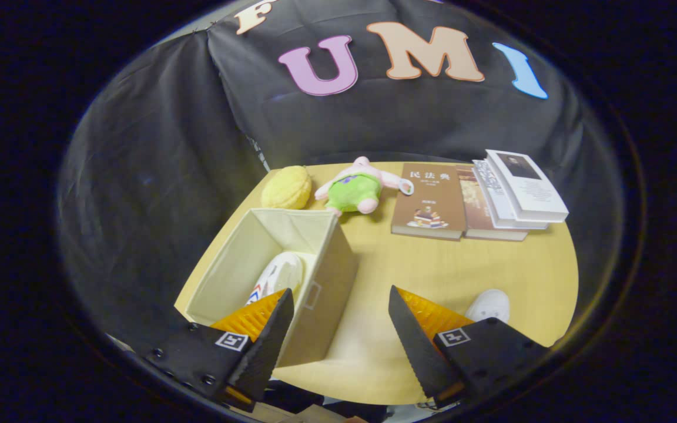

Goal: Open the storage box then place both shoes into the box .Put the left shoe in first, then the right shoe, with the right side of both shoes facing outward in a uniform manner.

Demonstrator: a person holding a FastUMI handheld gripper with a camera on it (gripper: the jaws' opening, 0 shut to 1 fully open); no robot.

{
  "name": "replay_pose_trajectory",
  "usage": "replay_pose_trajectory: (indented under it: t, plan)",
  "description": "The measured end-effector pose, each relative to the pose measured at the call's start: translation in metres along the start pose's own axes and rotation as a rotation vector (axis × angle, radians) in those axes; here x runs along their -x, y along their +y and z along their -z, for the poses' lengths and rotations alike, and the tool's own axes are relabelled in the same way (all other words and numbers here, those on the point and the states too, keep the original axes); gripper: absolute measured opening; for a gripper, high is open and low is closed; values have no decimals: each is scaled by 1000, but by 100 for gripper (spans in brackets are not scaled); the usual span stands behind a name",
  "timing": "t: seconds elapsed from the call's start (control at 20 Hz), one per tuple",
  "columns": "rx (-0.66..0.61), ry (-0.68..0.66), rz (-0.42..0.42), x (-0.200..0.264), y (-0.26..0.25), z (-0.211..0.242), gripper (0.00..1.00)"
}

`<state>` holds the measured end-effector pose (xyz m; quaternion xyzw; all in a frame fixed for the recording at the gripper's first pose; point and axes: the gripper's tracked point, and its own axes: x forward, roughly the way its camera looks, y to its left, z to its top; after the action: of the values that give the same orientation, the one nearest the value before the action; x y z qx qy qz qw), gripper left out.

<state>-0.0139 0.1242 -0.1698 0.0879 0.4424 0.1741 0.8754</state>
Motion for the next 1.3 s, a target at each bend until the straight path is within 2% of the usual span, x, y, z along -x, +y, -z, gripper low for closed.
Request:
replay_pose_trajectory:
  t: [0.4,0.75,1.0,1.3]
  plan:
    - [-41,-4,106,25,-99,15,100]
    - [-52,59,206,29,-180,49,100]
    - [-36,153,236,18,-222,83,100]
    - [18,296,228,-3,-245,136,100]
